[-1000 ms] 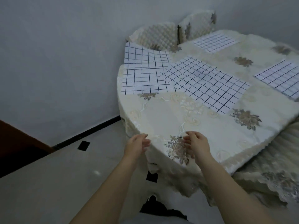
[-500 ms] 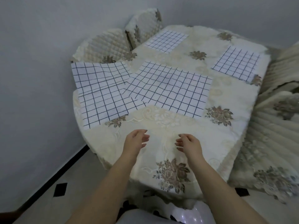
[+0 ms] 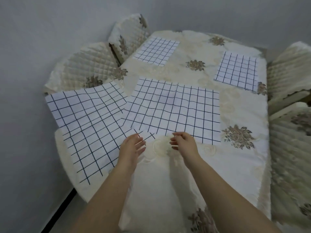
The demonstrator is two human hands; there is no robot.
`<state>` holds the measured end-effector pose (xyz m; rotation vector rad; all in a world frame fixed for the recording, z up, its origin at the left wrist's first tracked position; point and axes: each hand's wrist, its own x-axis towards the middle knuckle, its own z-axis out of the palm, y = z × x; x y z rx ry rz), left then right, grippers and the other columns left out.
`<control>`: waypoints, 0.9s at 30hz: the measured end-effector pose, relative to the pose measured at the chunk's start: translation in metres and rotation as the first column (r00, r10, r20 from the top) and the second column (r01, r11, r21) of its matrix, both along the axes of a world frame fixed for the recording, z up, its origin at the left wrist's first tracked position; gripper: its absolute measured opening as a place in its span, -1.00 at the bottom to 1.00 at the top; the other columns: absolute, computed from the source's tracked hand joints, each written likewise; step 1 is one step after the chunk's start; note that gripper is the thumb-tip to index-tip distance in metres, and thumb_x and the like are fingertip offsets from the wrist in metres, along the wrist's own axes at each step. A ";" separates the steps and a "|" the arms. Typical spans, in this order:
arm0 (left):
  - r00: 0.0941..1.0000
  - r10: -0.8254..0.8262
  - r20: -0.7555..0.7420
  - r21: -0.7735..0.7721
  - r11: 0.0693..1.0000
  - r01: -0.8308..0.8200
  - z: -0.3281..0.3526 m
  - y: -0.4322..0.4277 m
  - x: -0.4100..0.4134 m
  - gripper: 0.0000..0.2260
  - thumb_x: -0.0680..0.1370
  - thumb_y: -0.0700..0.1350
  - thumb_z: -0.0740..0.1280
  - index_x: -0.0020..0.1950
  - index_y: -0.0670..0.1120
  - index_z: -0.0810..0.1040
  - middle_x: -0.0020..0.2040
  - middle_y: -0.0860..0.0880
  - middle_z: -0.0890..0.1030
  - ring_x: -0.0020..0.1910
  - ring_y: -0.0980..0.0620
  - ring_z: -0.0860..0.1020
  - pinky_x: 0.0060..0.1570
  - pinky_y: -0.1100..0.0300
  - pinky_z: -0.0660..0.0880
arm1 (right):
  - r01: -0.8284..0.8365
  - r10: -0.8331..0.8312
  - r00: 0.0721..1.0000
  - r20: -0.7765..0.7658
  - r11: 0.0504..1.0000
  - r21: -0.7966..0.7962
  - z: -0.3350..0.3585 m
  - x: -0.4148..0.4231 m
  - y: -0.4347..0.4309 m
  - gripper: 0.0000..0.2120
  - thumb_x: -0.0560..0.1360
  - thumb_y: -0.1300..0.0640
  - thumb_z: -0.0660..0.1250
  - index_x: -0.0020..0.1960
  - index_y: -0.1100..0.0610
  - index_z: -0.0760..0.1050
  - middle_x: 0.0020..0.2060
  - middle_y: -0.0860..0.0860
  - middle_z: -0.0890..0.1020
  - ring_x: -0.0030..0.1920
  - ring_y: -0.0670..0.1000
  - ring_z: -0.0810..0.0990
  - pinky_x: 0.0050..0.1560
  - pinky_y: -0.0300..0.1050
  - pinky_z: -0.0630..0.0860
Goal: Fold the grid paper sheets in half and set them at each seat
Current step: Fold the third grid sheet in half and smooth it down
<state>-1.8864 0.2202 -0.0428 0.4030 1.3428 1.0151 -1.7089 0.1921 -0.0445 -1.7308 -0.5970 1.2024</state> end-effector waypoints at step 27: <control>0.854 0.160 0.494 -0.270 0.963 -0.024 -0.009 0.086 -0.021 -0.47 0.61 0.08 0.11 0.46 -0.25 0.31 0.39 -0.22 0.43 0.28 -0.13 0.47 0.34 -0.02 0.37 | -0.326 0.348 0.922 0.169 0.935 -0.141 -0.024 -0.093 0.120 -0.63 0.50 0.28 0.28 0.31 0.19 0.48 0.22 0.09 0.58 0.19 0.06 0.56 0.20 -0.07 0.52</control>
